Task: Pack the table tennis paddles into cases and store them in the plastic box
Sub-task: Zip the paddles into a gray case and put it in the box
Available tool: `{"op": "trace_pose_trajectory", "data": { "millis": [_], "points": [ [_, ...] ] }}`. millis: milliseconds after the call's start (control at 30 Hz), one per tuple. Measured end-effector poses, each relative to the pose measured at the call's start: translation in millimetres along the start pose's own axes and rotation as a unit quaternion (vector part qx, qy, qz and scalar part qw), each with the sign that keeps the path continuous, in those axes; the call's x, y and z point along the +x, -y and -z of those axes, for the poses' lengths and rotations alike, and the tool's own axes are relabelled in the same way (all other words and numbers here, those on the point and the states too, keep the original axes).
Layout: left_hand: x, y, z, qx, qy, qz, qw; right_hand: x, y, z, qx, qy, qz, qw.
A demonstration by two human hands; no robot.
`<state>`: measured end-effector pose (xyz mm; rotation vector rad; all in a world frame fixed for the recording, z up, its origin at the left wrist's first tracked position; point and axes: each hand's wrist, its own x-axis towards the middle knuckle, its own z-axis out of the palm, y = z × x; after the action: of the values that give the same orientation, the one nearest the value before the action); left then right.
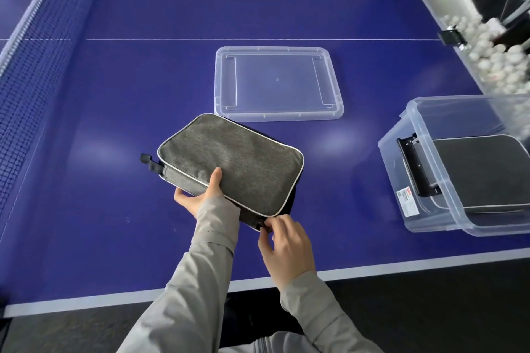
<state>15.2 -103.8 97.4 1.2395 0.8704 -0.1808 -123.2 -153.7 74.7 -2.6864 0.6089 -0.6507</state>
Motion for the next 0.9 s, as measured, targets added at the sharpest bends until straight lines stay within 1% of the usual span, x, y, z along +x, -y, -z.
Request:
{"op": "trace_pose_trajectory", "data": {
  "millis": [200, 267, 400, 533, 700, 900],
  "points": [
    [-7, -2, 6, -0.016, -0.016, 0.012, 1.0, 2, 3, 12, 0.037, 0.022, -0.019, 0.999],
    [-7, -4, 9, -0.023, -0.012, 0.014, 1.0, -1, 2, 17, 0.056, 0.026, -0.019, 0.998],
    [-5, -5, 16, -0.027, -0.005, 0.028, 0.999, -2, -1, 24, 0.057, 0.029, -0.016, 0.998],
    [2, -7, 23, -0.01, 0.0, 0.03, 1.0, 5, -19, 34, 0.07, 0.003, -0.066, 0.995],
    [5, -8, 30, 0.025, 0.026, 0.026, 0.999, 21, -35, 36, 0.092, 0.006, -0.102, 0.991],
    [9, -14, 34, 0.051, 0.057, 0.017, 0.997, 32, -44, 36, 0.099, -0.003, -0.094, 0.991]
  ]
}}
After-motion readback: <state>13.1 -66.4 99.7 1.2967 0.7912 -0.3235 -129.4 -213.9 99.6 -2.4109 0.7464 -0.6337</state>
